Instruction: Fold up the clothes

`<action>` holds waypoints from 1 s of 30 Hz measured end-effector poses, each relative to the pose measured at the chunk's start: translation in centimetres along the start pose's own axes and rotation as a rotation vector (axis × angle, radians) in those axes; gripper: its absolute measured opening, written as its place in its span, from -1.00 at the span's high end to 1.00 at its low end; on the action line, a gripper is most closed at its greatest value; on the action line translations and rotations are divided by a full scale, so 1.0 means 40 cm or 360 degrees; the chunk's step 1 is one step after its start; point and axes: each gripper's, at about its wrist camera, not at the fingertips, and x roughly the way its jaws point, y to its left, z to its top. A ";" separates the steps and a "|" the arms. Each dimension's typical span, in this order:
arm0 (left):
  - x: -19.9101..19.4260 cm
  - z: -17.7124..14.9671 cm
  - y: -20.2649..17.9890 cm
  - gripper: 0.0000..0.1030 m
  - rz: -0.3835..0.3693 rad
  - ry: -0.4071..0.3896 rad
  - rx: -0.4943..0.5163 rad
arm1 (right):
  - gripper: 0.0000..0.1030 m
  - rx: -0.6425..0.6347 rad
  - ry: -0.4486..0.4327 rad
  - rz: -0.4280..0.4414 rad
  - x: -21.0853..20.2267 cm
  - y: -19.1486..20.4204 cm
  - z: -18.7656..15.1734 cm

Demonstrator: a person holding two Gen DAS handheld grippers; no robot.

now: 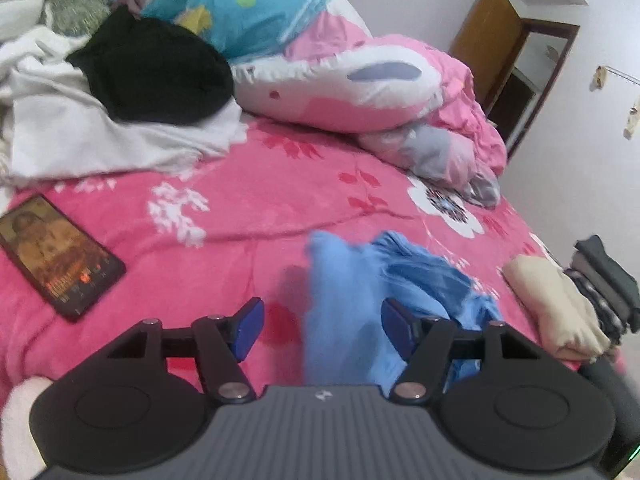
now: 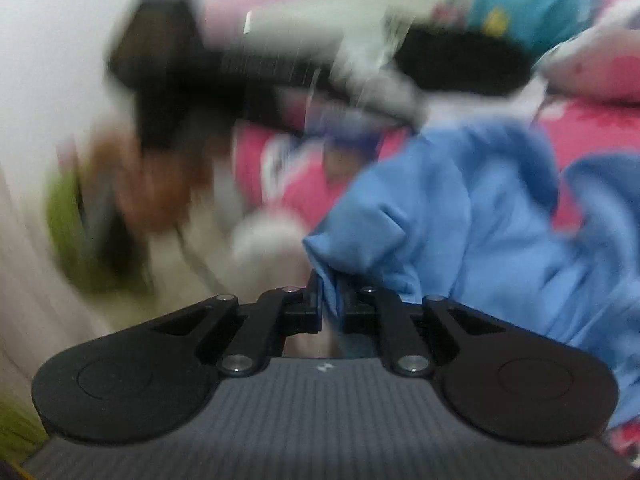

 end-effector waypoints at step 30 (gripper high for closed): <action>0.099 -0.032 -0.098 -0.48 -0.0230 0.0004 0.0293 | 0.93 0.0665 -0.0911 -0.0609 -0.430 -0.365 0.237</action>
